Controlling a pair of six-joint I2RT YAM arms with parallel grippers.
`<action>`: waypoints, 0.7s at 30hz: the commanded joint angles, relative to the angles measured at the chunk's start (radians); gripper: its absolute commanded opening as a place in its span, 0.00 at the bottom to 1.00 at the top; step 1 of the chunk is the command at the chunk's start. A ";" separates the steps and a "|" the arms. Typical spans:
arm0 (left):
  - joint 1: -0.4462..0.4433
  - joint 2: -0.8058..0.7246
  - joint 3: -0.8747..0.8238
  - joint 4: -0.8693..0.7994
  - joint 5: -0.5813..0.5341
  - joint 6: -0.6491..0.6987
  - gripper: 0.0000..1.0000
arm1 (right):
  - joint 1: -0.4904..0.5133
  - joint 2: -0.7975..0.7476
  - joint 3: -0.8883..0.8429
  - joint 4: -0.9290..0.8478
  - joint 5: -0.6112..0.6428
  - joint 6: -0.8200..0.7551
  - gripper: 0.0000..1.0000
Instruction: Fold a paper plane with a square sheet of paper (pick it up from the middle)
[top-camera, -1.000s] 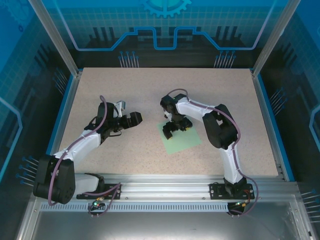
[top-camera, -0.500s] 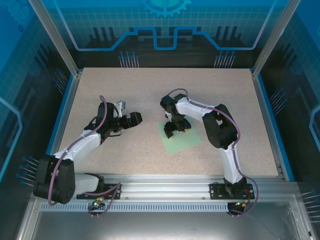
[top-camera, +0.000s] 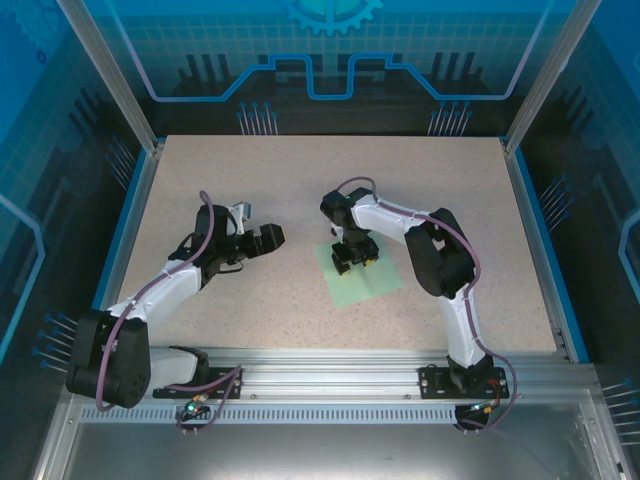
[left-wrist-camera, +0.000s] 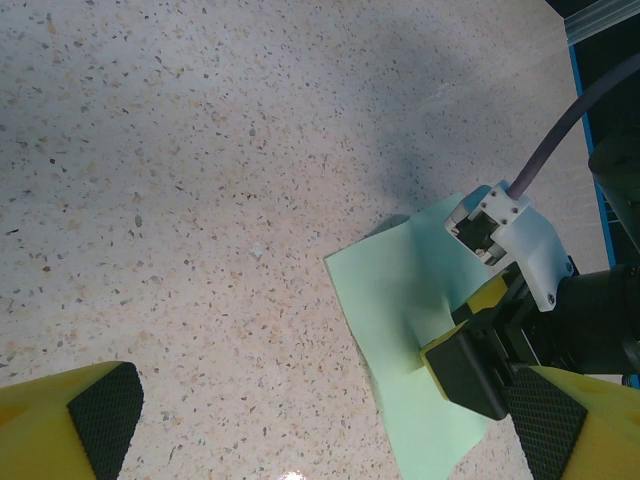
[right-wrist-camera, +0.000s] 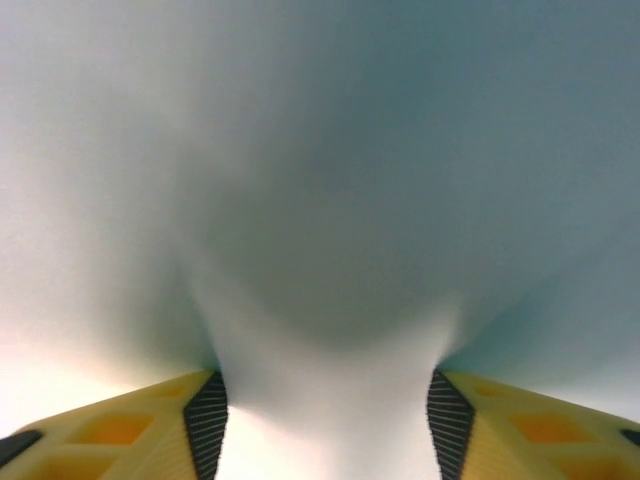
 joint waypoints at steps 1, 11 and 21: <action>-0.005 -0.014 -0.008 -0.020 -0.001 0.010 0.99 | -0.001 0.018 -0.025 0.013 0.025 0.018 0.55; -0.005 -0.010 -0.002 -0.020 -0.002 0.011 0.99 | -0.002 -0.054 -0.013 -0.003 0.018 0.028 0.35; -0.005 -0.017 0.002 -0.025 -0.004 0.007 0.98 | -0.016 -0.219 -0.064 0.065 -0.131 0.045 0.32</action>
